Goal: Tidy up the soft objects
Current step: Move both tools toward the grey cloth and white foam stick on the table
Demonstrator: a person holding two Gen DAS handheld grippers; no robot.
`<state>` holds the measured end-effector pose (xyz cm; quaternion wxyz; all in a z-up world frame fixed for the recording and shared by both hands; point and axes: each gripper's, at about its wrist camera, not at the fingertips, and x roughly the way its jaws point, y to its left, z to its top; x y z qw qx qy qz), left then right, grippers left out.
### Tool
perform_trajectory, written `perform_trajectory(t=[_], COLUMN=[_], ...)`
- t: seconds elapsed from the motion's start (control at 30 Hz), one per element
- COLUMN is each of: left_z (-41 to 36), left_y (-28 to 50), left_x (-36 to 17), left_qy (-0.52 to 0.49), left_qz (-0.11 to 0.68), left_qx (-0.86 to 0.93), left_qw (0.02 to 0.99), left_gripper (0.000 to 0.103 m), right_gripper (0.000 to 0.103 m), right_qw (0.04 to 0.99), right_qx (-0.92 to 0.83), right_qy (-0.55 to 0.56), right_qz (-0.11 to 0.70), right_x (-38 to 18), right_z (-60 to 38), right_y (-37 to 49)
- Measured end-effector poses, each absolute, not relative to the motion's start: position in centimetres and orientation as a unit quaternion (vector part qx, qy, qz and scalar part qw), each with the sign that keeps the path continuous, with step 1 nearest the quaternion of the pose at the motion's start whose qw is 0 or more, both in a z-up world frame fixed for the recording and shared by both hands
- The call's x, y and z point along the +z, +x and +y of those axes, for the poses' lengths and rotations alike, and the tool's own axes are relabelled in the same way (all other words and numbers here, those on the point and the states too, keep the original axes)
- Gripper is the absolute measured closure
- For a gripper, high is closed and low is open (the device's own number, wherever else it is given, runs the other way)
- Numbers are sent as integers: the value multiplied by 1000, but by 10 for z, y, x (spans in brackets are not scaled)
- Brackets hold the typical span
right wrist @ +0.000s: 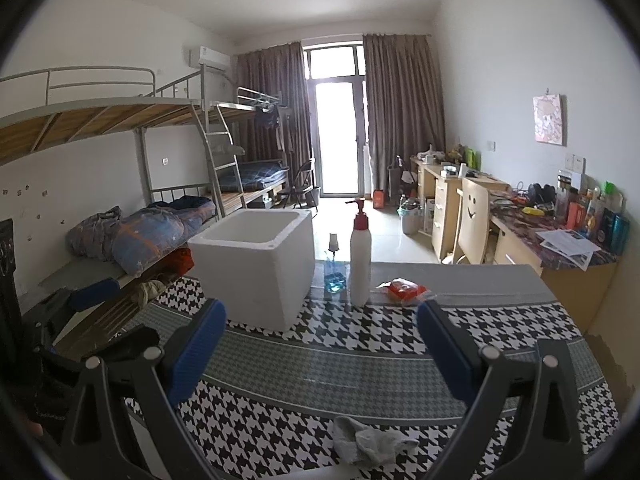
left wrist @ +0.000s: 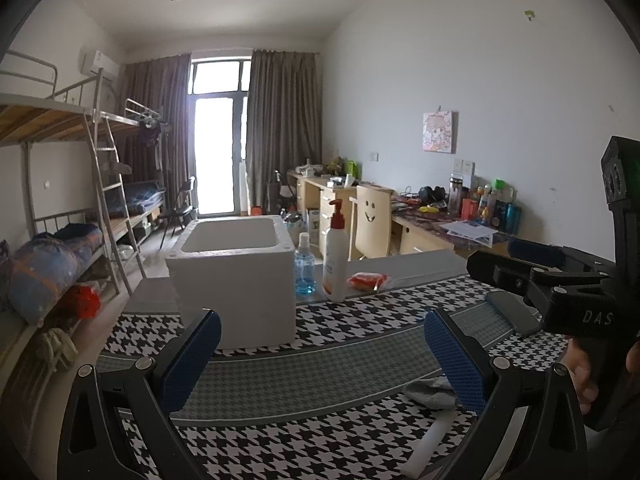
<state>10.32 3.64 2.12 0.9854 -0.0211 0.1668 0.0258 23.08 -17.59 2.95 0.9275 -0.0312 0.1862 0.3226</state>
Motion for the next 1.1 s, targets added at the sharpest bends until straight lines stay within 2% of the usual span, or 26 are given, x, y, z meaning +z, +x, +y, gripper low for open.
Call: perform_trajectory(t=[1.1], left_z=[1], left_y=[107], left_x=[-9], left_qy=[-3], left_qz=[201], left_qx=[-46], left_qw=[978], left_gripper=[1], right_gripper=[5], right_qw=[934], right_qx=[283], right_qy=[-20], right_qz=[216], right_x=[-6], right_z=[-215], right_y=[237])
